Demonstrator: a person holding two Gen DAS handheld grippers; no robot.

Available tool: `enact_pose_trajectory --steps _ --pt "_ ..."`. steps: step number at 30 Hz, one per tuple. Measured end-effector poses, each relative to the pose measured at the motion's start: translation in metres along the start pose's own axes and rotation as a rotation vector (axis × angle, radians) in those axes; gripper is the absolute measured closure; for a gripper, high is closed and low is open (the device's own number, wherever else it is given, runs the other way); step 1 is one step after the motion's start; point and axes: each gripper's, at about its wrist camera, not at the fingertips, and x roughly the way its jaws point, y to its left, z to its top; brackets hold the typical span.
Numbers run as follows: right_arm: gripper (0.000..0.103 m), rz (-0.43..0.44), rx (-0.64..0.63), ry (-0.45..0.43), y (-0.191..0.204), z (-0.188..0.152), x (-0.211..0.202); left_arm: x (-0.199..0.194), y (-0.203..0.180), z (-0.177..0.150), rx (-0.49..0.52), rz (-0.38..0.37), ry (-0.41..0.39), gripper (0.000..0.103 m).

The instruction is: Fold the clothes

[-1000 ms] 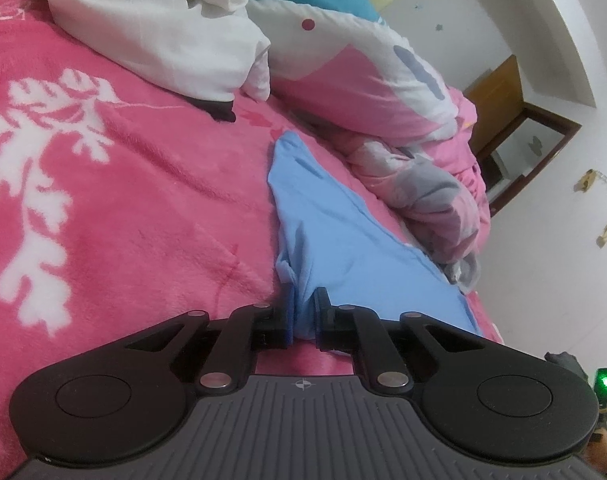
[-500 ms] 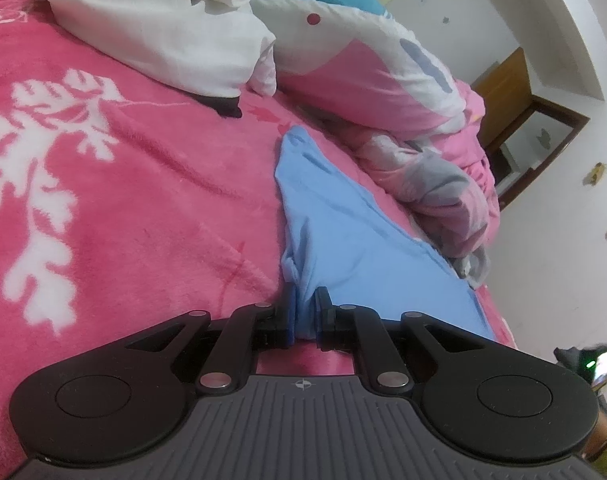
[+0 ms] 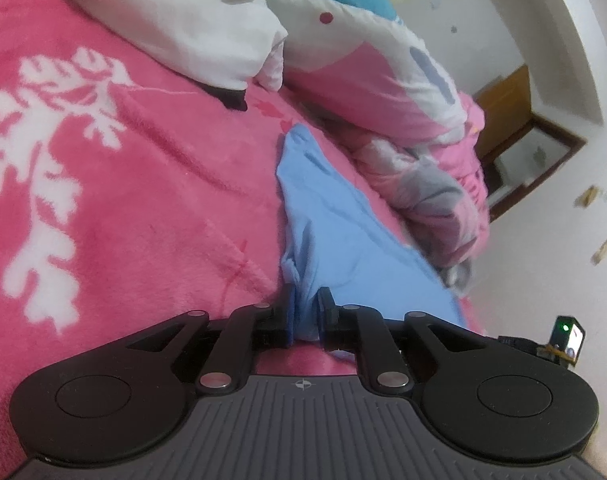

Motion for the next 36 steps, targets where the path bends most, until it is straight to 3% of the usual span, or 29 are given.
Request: enact_pose_trajectory --steps 1,2,4,5,7,9,12,15,20,22,25,29,30,33,36 --pt "0.095 -0.013 0.015 -0.014 -0.001 0.004 -0.007 -0.003 0.0 0.001 -0.006 -0.01 -0.004 0.077" --pt "0.095 0.032 0.031 -0.028 0.002 0.008 -0.018 -0.007 -0.002 0.001 0.001 -0.022 -0.005 0.069" --pt "0.094 0.148 0.047 -0.046 0.016 0.015 -0.039 -0.015 -0.01 -0.001 0.063 -0.071 0.01 0.038" --pt "0.092 0.212 0.045 -0.047 0.027 0.018 -0.047 -0.017 -0.016 -0.003 0.114 -0.085 0.022 0.034" --pt "0.085 0.34 0.04 -0.05 0.048 0.024 -0.064 -0.017 -0.027 -0.012 0.214 -0.035 0.043 0.034" --pt "0.083 0.462 -0.009 -0.02 0.085 0.028 -0.075 -0.014 -0.031 -0.018 0.248 0.012 0.043 0.034" --pt "0.08 0.629 -0.037 0.051 0.135 0.032 -0.087 -0.013 -0.025 -0.015 0.158 -0.003 0.011 0.035" --pt "0.064 0.752 -0.038 0.145 0.187 0.043 -0.085 -0.006 -0.018 -0.009 0.09 0.001 -0.019 0.047" --pt "0.056 0.796 -0.114 0.242 0.279 0.073 -0.061 0.003 -0.022 -0.008 0.114 0.037 -0.025 0.062" --pt "0.056 0.763 -0.153 0.268 0.308 0.079 -0.048 0.004 -0.021 -0.008 0.111 0.042 -0.028 0.069" --pt "0.054 0.703 -0.194 0.318 0.346 0.086 -0.026 0.005 -0.018 -0.008 0.098 0.042 -0.024 0.088" --pt "0.053 0.621 -0.247 0.387 0.38 0.082 -0.003 0.008 -0.018 -0.009 0.083 0.03 -0.029 0.092" --pt "0.049 0.606 -0.267 0.401 0.388 0.079 0.001 0.008 -0.019 -0.01 0.083 0.028 -0.031 0.093" --pt "0.047 0.569 -0.324 0.388 0.4 0.073 -0.001 0.005 -0.024 -0.013 0.106 0.004 -0.054 0.095" --pt "0.055 0.54 -0.342 0.37 0.401 0.071 -0.005 0.0 -0.031 -0.017 0.158 -0.036 -0.102 0.096"
